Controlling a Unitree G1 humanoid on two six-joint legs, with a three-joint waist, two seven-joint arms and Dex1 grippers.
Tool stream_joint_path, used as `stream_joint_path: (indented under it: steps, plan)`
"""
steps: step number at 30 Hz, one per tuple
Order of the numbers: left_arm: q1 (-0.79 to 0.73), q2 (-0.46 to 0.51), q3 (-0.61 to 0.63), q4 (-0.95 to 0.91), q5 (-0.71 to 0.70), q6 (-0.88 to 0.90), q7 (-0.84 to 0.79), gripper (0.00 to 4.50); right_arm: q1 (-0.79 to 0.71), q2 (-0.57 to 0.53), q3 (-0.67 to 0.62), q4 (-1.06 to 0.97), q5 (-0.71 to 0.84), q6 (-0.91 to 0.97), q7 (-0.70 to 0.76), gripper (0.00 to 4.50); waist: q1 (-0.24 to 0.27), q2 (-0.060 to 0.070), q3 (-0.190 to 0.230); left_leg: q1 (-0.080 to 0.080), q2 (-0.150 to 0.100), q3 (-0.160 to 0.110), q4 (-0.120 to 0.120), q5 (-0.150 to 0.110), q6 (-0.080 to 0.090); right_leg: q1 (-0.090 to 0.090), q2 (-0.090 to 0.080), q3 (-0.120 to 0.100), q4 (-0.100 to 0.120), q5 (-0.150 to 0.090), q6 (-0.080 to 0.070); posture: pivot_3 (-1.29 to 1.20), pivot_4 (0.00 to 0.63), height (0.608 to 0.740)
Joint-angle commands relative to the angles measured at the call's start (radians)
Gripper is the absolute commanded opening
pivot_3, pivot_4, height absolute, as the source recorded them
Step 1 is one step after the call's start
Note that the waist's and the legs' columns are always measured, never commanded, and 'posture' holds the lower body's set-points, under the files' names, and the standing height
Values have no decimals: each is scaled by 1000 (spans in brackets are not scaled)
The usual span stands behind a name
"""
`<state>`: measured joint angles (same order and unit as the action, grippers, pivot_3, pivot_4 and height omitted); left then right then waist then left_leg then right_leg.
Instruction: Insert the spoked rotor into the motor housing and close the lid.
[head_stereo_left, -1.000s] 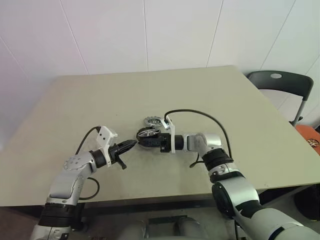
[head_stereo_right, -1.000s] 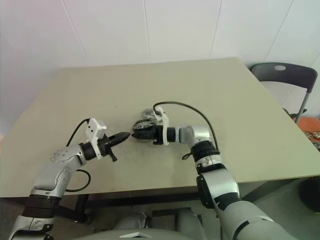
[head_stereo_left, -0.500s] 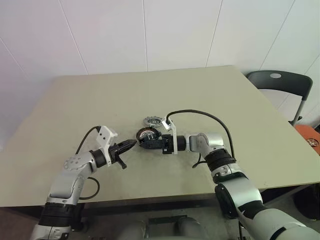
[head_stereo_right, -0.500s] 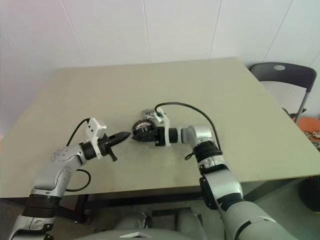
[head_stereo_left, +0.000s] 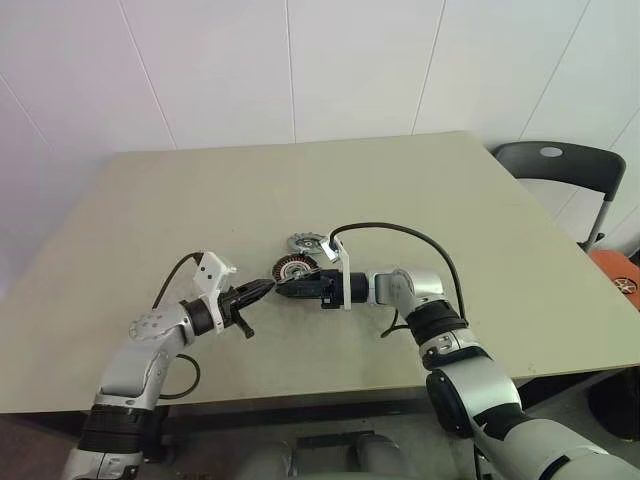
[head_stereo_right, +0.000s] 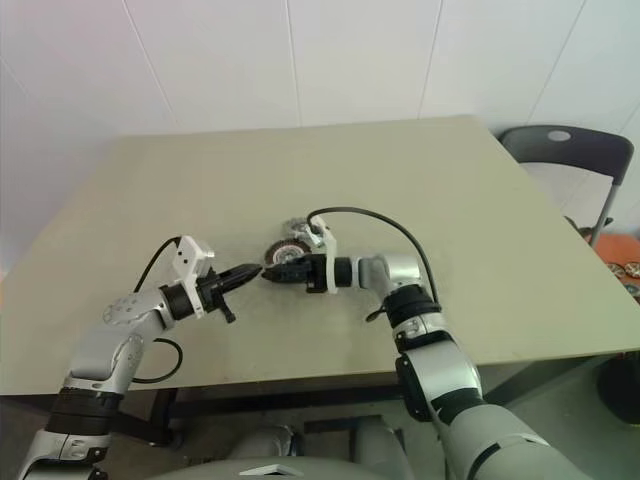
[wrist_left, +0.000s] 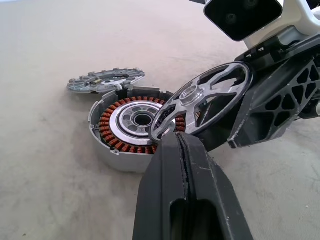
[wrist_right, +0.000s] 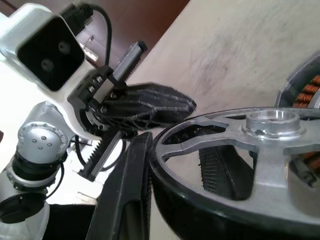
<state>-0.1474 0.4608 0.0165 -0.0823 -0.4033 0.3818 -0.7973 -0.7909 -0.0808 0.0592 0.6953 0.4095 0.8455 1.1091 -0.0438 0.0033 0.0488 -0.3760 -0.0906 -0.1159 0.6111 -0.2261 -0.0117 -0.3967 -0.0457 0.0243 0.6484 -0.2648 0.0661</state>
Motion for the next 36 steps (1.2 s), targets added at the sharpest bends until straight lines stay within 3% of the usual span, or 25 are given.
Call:
stream_joint_path:
  steps: [1,2,14,24,36]
  plan:
    - [-17,-2,-2,-18,1,-8,3,0,-16,18,-24,13,6,-27,-35,425,1,0,0,2,0,0,0,0,0,1,0,0,0,0,0,0,0,740]
    - [-17,-2,-2,-19,1,-8,3,0,-14,20,-24,10,8,-26,-35,187,0,0,0,2,0,0,0,0,0,2,0,0,0,-1,-1,0,0,740]
    - [-21,-3,-6,-17,4,-5,0,0,3,28,-38,-16,29,-41,-10,171,1,0,0,1,0,0,0,0,0,1,0,0,0,0,0,0,0,740]
    - [-3,41,50,-10,-12,-9,-12,0,-34,106,-138,78,16,-292,-158,171,0,0,0,-1,0,0,-2,0,0,-1,0,0,0,0,0,0,0,740]
    - [15,70,76,-15,-23,-3,-24,0,-25,139,-105,117,-66,-510,-216,171,0,1,1,-1,0,0,-2,0,0,-1,0,0,-1,0,0,0,0,740]
